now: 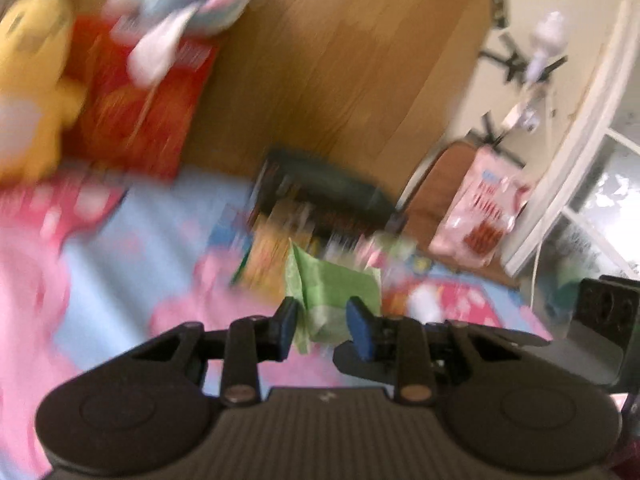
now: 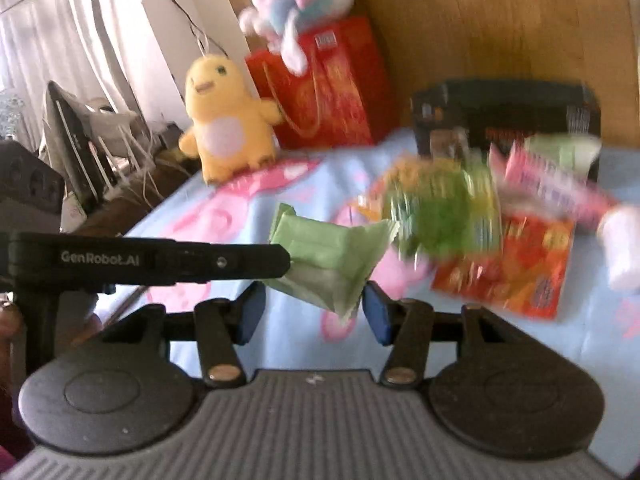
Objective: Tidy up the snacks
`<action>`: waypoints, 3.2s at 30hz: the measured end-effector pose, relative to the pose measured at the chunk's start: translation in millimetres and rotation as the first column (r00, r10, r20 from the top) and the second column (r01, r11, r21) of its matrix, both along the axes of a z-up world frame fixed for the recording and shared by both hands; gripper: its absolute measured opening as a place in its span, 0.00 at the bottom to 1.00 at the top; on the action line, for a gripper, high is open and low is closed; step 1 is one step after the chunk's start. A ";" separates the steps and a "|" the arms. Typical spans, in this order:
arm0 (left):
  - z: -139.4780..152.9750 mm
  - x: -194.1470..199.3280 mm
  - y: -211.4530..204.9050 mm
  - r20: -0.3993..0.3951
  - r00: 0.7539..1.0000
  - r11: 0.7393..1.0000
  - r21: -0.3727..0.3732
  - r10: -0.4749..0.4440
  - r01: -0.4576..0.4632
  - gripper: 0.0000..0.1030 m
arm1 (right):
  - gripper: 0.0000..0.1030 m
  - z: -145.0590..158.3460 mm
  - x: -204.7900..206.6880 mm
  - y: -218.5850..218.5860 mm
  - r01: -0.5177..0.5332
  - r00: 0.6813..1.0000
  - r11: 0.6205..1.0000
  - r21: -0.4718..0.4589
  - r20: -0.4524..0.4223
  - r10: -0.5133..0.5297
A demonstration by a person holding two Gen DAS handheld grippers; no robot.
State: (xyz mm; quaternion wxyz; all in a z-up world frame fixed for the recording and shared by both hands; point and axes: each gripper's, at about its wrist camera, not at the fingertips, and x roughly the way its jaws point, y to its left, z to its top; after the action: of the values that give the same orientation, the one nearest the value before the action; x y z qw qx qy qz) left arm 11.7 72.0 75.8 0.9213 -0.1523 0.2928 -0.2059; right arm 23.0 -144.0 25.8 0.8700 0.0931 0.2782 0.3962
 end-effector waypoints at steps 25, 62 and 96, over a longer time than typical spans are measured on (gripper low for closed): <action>-19.6 150.7 -79.5 -0.052 0.996 0.991 -0.121 -0.069 0.062 0.51 | 0.74 -3.2 131.9 -107.8 0.239 0.970 0.967 0.085 -0.061 -0.235; -20.0 109.1 -92.0 -0.048 0.989 0.988 0.071 -0.137 0.140 0.40 | 0.45 -17.9 67.4 -111.7 0.281 0.945 0.954 -0.104 0.206 -0.256; -11.0 182.8 -62.0 0.058 0.996 0.997 0.046 0.061 -0.064 0.37 | 0.45 24.3 158.3 -25.5 0.148 0.935 0.964 -0.219 0.348 -0.065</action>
State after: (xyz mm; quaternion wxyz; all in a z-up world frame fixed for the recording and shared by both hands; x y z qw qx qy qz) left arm 194.5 10.0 64.8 0.9385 -0.1333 0.2667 -0.1740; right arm 181.3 -169.6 50.0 0.9299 -0.0678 0.1658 0.3214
